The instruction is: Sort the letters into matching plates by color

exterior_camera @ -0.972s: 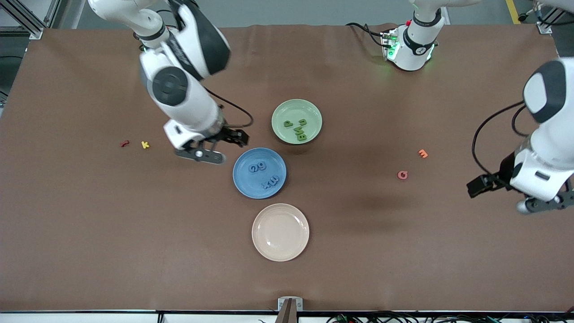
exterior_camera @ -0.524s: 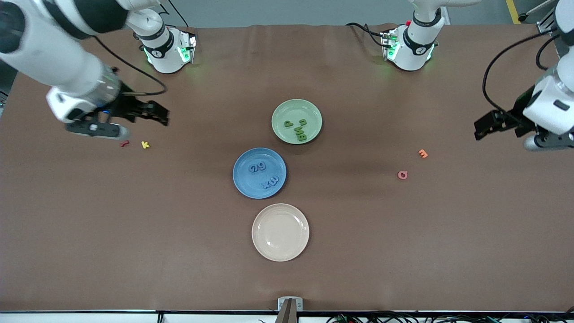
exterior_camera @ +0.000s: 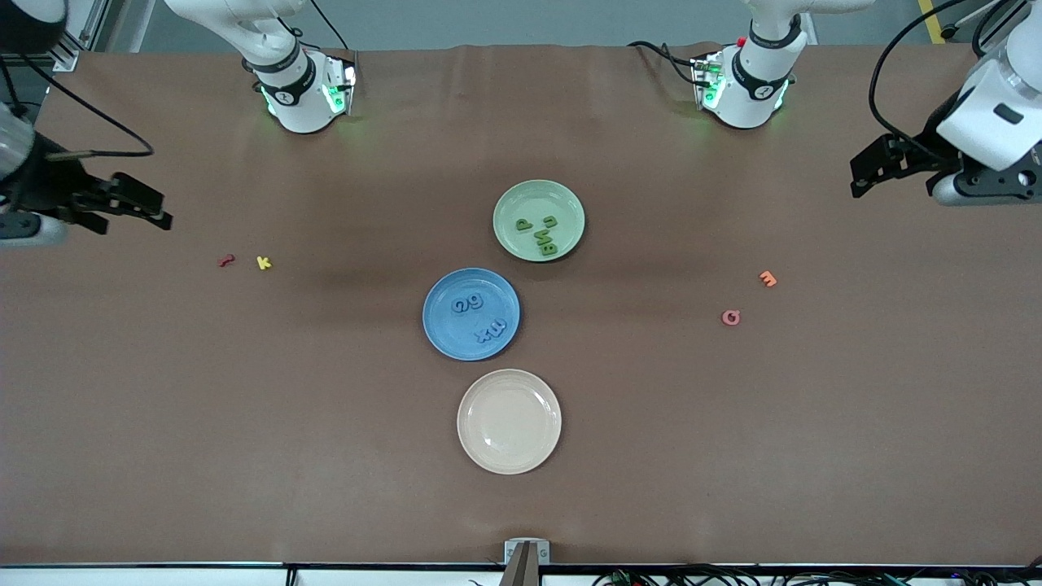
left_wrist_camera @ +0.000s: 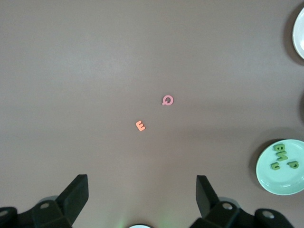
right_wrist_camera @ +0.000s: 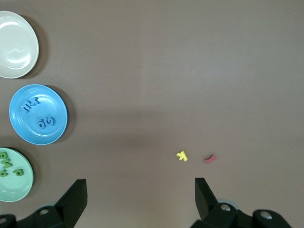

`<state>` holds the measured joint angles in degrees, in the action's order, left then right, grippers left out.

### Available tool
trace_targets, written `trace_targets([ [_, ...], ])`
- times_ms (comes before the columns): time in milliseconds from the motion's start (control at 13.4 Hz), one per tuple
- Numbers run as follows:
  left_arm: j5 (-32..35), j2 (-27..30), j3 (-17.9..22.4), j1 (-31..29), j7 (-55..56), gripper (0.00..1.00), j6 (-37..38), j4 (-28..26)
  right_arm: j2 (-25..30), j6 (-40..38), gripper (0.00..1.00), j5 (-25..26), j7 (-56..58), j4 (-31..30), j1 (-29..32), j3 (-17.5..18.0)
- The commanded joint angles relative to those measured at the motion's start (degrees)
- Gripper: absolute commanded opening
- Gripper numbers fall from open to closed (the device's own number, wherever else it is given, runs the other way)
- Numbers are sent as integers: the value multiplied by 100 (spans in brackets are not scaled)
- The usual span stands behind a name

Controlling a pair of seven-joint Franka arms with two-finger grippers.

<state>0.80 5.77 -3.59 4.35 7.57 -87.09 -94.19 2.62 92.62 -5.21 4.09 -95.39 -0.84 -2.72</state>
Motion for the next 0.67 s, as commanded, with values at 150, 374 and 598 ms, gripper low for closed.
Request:
trace_targets([
  [150, -334, 495, -19, -48, -132, 100, -124, -530, -7, -147, 100, 284, 242, 722, 189, 122],
  [374, -326, 461, -46, -93, -177, 100, -98, -512, -7, -217, 100, 406, 259, 942, 303, 122],
  [598, -265, 373, -19, -75, -159, 100, 8, -372, -15, -332, 100, 741, 259, 1040, 286, 148],
])
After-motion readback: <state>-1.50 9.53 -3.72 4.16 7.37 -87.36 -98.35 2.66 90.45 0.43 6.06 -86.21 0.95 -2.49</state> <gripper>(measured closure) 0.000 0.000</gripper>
